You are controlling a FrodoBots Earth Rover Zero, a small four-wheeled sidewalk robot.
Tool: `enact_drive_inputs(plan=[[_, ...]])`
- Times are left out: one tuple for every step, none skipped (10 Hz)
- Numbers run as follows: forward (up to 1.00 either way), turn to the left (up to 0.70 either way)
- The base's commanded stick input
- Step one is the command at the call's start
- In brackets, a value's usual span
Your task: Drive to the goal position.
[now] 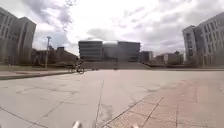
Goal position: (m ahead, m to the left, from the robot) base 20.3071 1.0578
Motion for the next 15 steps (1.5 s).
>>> enact_drive_inputs(plan=[[0.06, 0.00], [0.06, 0.00], [0.06, 0.00], [0.06, 0.00], [0.06, 0.00], [0.06, 0.00], [0.06, 0.00], [0.06, 0.00], [0.06, 0.00], [0.06, 0.00], [0.06, 0.00], [0.06, 0.00], [0.06, 0.00], [0.06, 0.00], [0.06, 0.00]])
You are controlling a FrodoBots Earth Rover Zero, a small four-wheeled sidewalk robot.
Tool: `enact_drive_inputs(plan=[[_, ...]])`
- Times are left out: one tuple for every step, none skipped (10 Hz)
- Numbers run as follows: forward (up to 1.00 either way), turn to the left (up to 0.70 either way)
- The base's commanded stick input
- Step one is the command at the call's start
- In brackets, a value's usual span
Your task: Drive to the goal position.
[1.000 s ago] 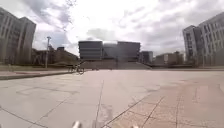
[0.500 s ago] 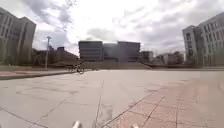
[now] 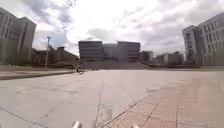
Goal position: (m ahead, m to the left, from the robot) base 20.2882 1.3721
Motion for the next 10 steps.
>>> enact_drive_inputs(plan=[[0.06, 0.00], [0.06, 0.00], [0.06, 0.00], [0.06, 0.00], [0.06, 0.00], [0.06, 0.00], [0.06, 0.00], [0.06, 0.00], [0.06, 0.00], [0.06, 0.00]])
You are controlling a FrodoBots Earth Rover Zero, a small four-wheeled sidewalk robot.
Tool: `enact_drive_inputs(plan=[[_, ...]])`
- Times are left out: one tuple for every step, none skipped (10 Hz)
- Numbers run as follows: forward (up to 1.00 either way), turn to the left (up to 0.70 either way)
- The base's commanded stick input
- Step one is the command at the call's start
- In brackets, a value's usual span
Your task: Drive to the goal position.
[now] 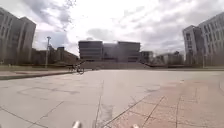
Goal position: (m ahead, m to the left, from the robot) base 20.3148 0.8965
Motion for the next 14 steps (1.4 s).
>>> enact_drive_inputs(plan=[[0.06, 0.00], [0.06, 0.00], [0.06, 0.00], [0.06, 0.00], [0.06, 0.00], [0.06, 0.00], [0.06, 0.00], [0.06, 0.00], [0.06, 0.00], [0.06, 0.00], [0.06, 0.00], [0.06, 0.00], [0.06, 0.00], [0.06, 0.00]])
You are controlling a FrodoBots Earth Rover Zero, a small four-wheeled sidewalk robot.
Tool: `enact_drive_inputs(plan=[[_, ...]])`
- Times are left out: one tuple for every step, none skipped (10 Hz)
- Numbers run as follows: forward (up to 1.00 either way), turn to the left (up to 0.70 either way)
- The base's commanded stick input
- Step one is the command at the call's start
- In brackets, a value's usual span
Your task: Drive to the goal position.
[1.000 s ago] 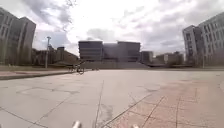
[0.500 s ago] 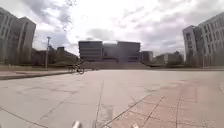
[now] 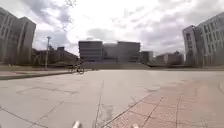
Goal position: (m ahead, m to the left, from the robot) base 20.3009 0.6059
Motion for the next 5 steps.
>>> enact_drive_inputs(plan=[[0.06, 0.00], [0.06, 0.00], [0.06, 0.00], [0.06, 0.00], [0.06, 0.00]])
